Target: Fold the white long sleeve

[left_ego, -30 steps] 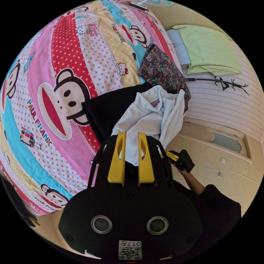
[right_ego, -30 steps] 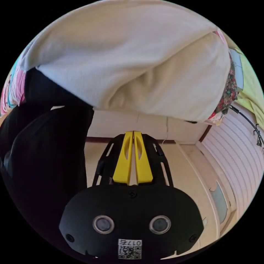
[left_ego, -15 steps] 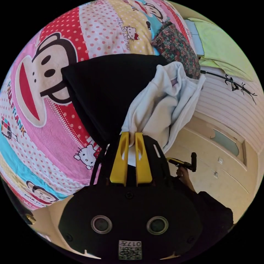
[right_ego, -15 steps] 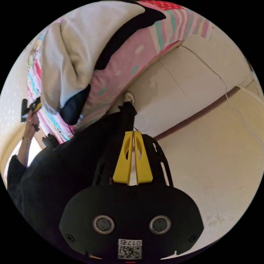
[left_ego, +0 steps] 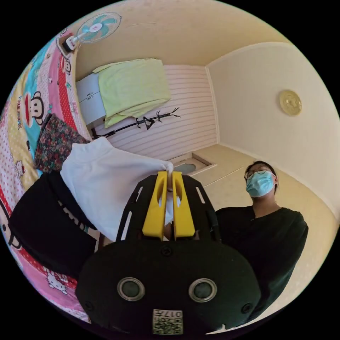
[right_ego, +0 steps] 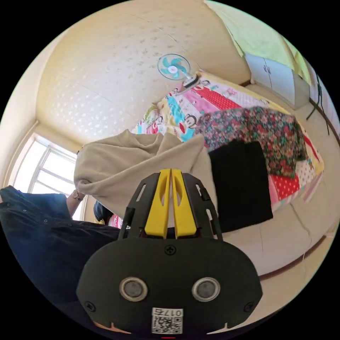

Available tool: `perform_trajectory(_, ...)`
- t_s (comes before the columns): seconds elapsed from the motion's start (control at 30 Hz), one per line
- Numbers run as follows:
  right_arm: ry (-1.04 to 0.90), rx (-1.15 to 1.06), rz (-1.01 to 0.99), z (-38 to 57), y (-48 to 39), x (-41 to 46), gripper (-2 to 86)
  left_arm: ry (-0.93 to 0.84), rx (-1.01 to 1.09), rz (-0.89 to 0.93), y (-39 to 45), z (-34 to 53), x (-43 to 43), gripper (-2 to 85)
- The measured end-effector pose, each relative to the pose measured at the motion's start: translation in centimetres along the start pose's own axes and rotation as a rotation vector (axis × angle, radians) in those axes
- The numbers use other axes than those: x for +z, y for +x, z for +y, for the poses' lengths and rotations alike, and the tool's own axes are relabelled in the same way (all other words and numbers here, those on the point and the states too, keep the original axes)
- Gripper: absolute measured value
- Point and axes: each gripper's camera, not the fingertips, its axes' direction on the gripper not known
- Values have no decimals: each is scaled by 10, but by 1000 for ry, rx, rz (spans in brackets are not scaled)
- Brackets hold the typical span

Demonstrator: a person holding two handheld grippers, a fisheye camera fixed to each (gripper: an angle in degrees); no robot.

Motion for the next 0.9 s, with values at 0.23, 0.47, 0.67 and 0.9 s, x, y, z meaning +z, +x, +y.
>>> perform_trajectory(0.23, 141, -299, -126, 31, -93, -27, 2, 14, 506, 162, 189, -31, -38, -1)
perform_trajectory(0.47, 54, -523, -356, 67, -157, -9, 6, -95, 822, 334, 334, -35, -81, 0)
perform_trajectory(0.67, -11, -666, -491, 90, -209, 9, 38, -270, 1071, 631, 416, -17, -64, 6)
perform_trajectory(0.9, -27, -625, -719, 113, -220, 8, 124, -150, 1016, 836, 402, -23, -57, 9)
